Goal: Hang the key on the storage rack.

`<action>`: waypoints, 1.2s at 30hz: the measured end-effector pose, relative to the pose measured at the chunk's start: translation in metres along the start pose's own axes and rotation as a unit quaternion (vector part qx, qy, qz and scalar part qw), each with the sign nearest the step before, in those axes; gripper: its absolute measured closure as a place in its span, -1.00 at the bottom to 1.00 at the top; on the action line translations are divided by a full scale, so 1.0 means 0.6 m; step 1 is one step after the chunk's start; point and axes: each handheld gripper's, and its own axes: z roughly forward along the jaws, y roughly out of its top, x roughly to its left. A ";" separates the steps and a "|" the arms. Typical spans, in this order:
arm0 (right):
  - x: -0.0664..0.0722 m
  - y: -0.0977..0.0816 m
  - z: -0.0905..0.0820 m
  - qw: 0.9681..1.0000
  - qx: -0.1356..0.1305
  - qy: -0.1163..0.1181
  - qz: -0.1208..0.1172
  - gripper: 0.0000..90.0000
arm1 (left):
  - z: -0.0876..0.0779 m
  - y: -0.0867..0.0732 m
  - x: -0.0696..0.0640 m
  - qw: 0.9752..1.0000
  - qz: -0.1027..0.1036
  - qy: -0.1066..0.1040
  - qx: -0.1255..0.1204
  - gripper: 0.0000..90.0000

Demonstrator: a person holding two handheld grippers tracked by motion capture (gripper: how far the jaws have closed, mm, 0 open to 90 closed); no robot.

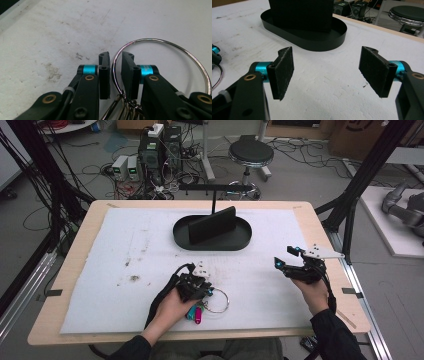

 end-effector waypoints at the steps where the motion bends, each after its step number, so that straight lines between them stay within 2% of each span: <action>1: 0.000 0.000 0.000 1.000 0.000 0.000 0.000 -0.37 | 0.000 0.000 -0.001 1.000 0.002 0.001 -0.001 0.73; 4: 0.000 0.000 0.000 1.000 0.000 0.000 -0.001 -0.37 | 0.000 -0.001 -0.002 1.000 0.009 0.006 -0.003 0.87; 8: 0.000 0.000 0.000 1.000 -0.001 0.000 0.001 -0.37 | -0.002 -0.002 0.000 1.000 0.005 0.002 -0.012 0.89; 13: -0.001 0.000 -0.001 1.000 -0.002 0.001 -0.001 -0.37 | -0.017 0.001 0.005 0.999 0.004 0.006 -0.046 0.90; 16: -0.001 0.000 -0.001 1.000 -0.005 -0.001 -0.002 -0.37 | -0.030 0.003 0.010 0.997 0.001 0.011 -0.075 0.90; 19: -0.001 0.000 -0.002 1.000 -0.004 0.000 -0.001 -0.37 | -0.045 0.004 0.014 0.994 0.000 0.023 -0.105 0.90; 22: 0.000 0.000 -0.002 1.000 -0.004 0.000 0.000 -0.37 | -0.062 0.005 0.018 0.990 0.003 0.034 -0.135 0.91; 26: 0.000 0.000 -0.003 1.000 -0.004 0.000 0.002 -0.37 | -0.083 0.005 0.019 0.983 0.016 0.056 -0.173 0.91; 27: 0.000 0.001 -0.003 1.000 -0.005 0.000 0.001 -0.37 | -0.084 0.005 0.019 0.982 0.016 0.058 -0.177 0.91; 30: 0.000 0.001 -0.003 1.000 -0.005 0.000 0.000 -0.37 | -0.087 0.003 0.018 0.982 0.020 0.055 -0.182 0.91; 36: 0.000 0.001 -0.003 1.000 -0.006 0.001 0.000 -0.37 | -0.083 0.002 0.018 0.982 0.021 0.044 -0.180 0.91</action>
